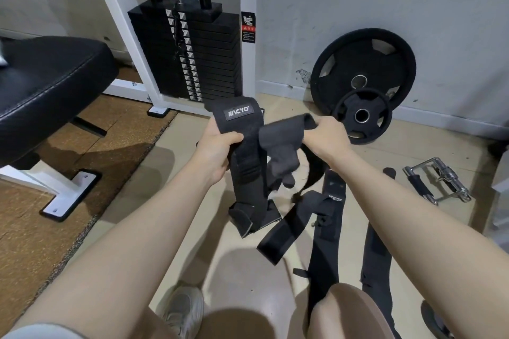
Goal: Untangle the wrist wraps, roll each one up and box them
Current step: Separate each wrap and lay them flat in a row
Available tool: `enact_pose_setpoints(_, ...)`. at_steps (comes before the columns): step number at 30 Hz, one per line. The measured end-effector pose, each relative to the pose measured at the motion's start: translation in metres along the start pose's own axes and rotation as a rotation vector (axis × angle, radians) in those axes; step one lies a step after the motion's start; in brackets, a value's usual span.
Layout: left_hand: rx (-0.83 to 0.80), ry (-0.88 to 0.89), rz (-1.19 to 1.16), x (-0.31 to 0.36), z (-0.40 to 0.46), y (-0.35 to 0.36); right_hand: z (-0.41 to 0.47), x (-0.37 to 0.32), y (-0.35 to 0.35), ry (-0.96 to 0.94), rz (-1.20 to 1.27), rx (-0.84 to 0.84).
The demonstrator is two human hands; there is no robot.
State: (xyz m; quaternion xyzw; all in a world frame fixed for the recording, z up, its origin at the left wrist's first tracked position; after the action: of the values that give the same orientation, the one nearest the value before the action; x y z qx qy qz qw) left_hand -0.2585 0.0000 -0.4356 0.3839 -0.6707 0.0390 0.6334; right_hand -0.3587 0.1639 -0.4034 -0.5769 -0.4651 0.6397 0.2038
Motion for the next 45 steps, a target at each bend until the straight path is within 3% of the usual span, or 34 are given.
enact_pose_setpoints(2, -0.025, -0.007, 0.04, 0.001, -0.001, -0.002, -0.003, 0.001, -0.001, 0.076, -0.005, 0.014)
enact_pose_setpoints(8, -0.117, -0.066, 0.044, -0.005, -0.002, 0.003, 0.005, 0.006, 0.008, 0.027, 0.084, -0.148)
enact_pose_setpoints(13, 0.008, 0.011, -0.025, -0.002, 0.003, 0.002, 0.003, 0.007, 0.009, 0.027, 0.359, -0.333)
enact_pose_setpoints(16, 0.052, 0.047, -0.019, 0.0, 0.005, 0.0, 0.0, 0.007, 0.001, 0.011, 0.36, -0.301)
enact_pose_setpoints(20, 0.063, 0.045, -0.019, 0.0, 0.003, 0.004, 0.005, 0.011, -0.005, -0.13, 0.192, -0.041)
enact_pose_setpoints(23, 0.101, 0.043, -0.049, 0.001, 0.003, 0.007, 0.0, 0.006, -0.006, -0.171, 0.387, -0.055)
enact_pose_setpoints(26, 0.139, 0.071, -0.243, 0.007, 0.003, 0.005, 0.004, 0.01, -0.011, -0.013, 0.719, -0.021)
enact_pose_setpoints(31, 0.084, 0.057, -0.461, 0.013, 0.003, 0.003, -0.003, 0.014, -0.014, -0.069, 0.78, -0.307)
enact_pose_setpoints(37, 0.007, 0.059, -0.513, 0.011, 0.003, 0.015, -0.009, 0.01, -0.004, -0.134, 0.865, -0.538)
enact_pose_setpoints(42, 0.002, 0.033, -0.563, 0.015, 0.006, 0.018, -0.019, 0.004, 0.015, -0.202, 0.977, -0.586)
enact_pose_setpoints(45, 0.018, 0.015, -0.571, 0.019, 0.004, 0.022, -0.021, -0.001, 0.028, -0.137, 0.938, -0.463)
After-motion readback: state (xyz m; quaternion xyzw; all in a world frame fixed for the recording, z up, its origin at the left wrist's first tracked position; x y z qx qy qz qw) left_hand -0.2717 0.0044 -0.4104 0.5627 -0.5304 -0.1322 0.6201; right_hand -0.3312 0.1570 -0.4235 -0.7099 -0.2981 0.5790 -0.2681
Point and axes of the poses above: each hand's wrist, its own z-axis towards the middle knuckle, its own y-axis out of the palm, x = y × z, the point moved 1 cm from there along z, towards the middle knuckle, and after that the axes turned 12 degrees about -z, right-handed, at the moved point
